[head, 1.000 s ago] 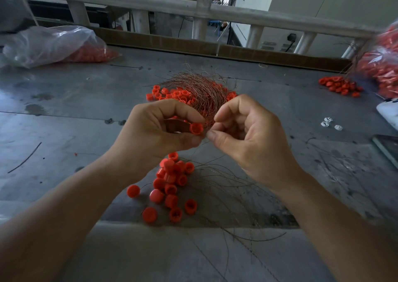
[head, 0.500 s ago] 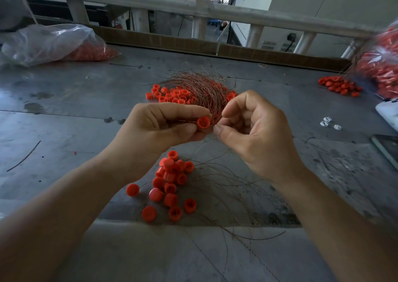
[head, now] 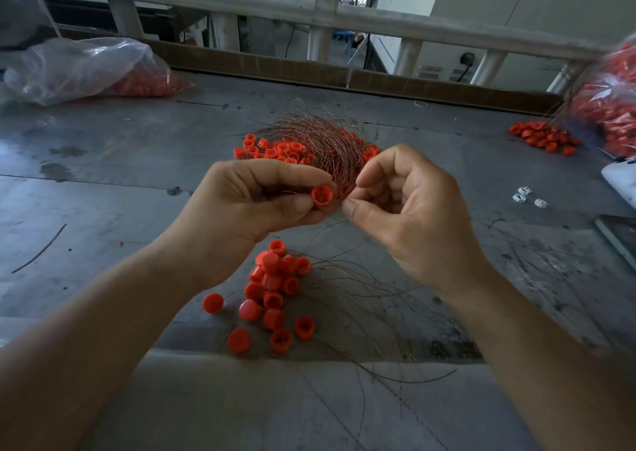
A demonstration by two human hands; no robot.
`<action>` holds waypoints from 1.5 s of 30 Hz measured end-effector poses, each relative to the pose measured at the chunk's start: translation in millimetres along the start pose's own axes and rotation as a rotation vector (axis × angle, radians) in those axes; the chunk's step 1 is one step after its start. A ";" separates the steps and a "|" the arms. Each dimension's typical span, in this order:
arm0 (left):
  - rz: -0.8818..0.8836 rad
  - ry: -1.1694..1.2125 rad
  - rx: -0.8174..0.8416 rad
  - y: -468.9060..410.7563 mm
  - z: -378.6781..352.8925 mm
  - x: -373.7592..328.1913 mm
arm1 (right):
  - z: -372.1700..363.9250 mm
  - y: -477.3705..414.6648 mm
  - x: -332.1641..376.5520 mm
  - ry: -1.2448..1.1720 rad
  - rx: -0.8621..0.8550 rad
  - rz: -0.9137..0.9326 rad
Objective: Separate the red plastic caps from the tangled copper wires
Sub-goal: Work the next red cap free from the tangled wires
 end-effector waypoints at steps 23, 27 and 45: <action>0.202 0.151 0.138 4.5 -2.6 0.6 | 5.3 -9.0 -12.8 -0.069 0.080 -0.274; 0.215 0.155 0.119 5.5 -3.6 0.2 | 28.8 -26.8 -33.3 0.009 -0.153 -0.318; 0.233 0.175 0.148 7.1 -2.7 -1.7 | 10.8 -32.5 -78.7 0.747 -0.003 -0.037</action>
Point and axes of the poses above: each hand's wrist, its own y-axis away from the middle knuckle, its own z-axis out of the back of the hand, x = y × z, the point moved 1 cm from there along -y, towards the middle knuckle, and after that the axes turned 13 degrees about -x, right-handed, at the moved point
